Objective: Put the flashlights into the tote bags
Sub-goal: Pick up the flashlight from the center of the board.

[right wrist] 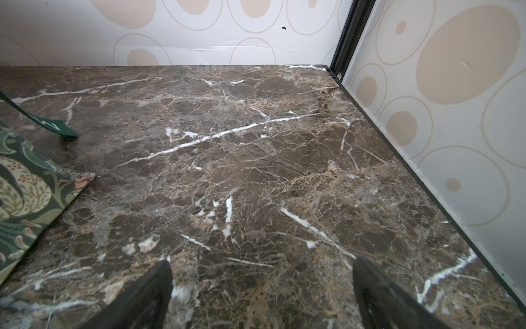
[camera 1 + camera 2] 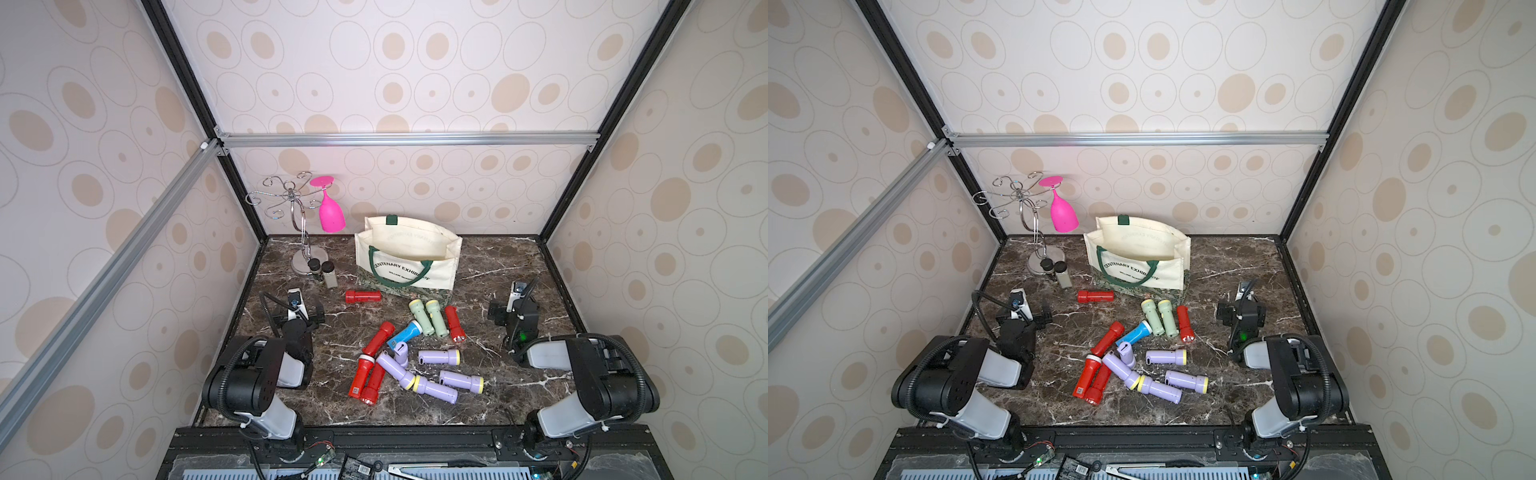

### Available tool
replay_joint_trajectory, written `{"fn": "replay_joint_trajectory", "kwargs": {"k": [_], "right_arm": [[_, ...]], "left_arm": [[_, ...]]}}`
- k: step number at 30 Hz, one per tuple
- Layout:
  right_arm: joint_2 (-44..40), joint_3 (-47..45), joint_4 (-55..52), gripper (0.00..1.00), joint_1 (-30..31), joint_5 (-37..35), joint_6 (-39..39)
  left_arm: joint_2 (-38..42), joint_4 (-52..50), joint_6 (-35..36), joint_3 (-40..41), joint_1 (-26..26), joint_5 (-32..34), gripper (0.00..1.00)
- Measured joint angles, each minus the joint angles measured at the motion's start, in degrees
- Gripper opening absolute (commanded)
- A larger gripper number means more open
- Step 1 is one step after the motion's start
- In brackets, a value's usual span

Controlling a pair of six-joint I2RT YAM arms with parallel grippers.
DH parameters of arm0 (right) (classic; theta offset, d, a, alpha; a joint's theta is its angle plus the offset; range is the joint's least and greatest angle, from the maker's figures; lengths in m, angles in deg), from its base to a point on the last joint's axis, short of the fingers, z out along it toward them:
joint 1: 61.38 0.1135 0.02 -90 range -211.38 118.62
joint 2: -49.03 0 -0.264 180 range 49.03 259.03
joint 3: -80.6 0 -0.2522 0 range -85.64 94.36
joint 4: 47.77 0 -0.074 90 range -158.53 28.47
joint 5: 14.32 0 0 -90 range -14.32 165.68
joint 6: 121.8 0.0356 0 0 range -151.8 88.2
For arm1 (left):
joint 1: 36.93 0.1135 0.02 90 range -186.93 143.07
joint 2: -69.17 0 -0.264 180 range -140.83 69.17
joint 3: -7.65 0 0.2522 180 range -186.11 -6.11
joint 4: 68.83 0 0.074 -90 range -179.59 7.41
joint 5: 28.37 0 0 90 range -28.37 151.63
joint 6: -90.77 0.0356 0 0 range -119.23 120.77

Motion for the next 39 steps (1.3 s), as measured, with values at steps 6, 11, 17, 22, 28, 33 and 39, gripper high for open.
{"fn": "replay_joint_trajectory", "kwargs": {"k": [6,11,17,22,28,33,39], "right_arm": [[0.00,0.00,0.00,1.00,0.00,0.00,0.00],[0.00,0.00,0.00,1.00,0.00,0.00,0.00],[-0.04,0.00,-0.09,1.00,0.00,0.46,-0.24],[-3.89,0.07,-3.56,1.00,0.00,2.71,-1.14],[-11.23,4.72,-14.93,1.00,1.18,4.94,-1.73],[-18.58,9.38,-26.56,1.00,3.89,3.96,0.83],[-22.32,24.35,-52.70,0.99,5.60,1.73,10.86]], "left_arm": [[0.00,0.00,0.00,0.00,0.00,0.00,1.00],[0.00,0.00,0.00,0.00,0.00,0.00,1.00],[0.28,-0.13,0.02,0.02,0.00,-0.68,1.00],[5.95,-5.53,0.02,-0.39,0.00,-1.79,1.00],[15.39,-19.69,-2.01,-4.70,0.00,-2.60,1.00],[23.17,-36.26,-8.98,-10.12,-0.15,-5.40,1.00],[28.94,-60.35,-19.74,-21.16,-2.56,-9.73,1.00]]}}
